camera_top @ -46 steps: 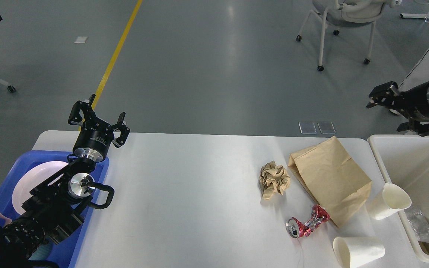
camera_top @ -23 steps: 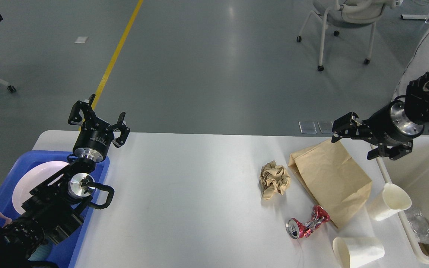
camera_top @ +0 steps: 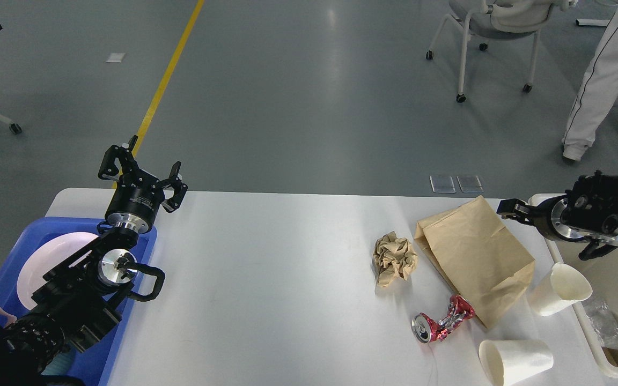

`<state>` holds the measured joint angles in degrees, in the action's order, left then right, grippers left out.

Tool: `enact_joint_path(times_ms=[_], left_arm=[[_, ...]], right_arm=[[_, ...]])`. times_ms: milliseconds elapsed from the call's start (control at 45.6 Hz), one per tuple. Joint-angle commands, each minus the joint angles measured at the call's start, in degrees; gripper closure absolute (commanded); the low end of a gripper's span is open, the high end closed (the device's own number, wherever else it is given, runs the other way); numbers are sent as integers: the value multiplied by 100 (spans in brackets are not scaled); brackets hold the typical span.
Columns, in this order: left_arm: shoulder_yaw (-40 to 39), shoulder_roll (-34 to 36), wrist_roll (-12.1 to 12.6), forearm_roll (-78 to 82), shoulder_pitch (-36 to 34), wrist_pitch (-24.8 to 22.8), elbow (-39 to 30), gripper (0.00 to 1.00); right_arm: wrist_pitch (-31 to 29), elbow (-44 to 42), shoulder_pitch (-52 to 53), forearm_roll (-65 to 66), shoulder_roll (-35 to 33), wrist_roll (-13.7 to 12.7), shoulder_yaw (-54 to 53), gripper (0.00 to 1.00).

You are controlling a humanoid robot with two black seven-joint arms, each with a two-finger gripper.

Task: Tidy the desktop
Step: 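Grasp the edge of the brown paper bag with the right gripper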

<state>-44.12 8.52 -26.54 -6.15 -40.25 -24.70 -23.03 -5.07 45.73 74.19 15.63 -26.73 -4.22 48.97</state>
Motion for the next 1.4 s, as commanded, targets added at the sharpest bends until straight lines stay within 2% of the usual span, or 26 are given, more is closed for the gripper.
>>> enact_joint_path(times_ms=[0,263,460,613,854,876,920,1008,1052,1205,1249,1315,1380], left_arm=[[0,1,0,-9,-1,9,0,2],[0,1,0,0,-1,1,0,2],[0,1,0,0,-1,1,0,2],[0,1,0,0,-1,1,0,2],[0,1,0,0,-1,1,0,2],[0,1,0,0,-1,1,0,2],[0,1,0,-9,-1,9,0,2],[0,1,0,0,-1,1,0,2],[0,1,9,0,-1,1,0,2],[0,1,0,0,-1,1,0,2],[0,1,0,0,-1,1,0,2],[0,-8,0,-9,-1,9,0,2],[0,1,0,-9,-1,1,0,2]], right_arm=[[348,-170,-256,168,142,403,16,0],[586,-723,-730,819,396,597,43,0],[595,-741,-818,986,414,711,130,0],[647,-767,-941,1039,405,993,157,0],[700,-855,-1064,1021,362,1160,183,3],[700,-873,-1082,1021,361,1186,183,5],[709,-882,-1126,1021,353,1230,183,15],[709,-873,-1205,1012,326,1335,183,47],[709,-873,-1258,1012,309,1379,183,57],[709,-882,-1451,1004,309,1397,183,70],[709,-882,-1469,1004,309,1397,183,78],[709,-882,-1486,995,309,1397,183,97],[709,-890,-1513,968,309,1397,183,100]])
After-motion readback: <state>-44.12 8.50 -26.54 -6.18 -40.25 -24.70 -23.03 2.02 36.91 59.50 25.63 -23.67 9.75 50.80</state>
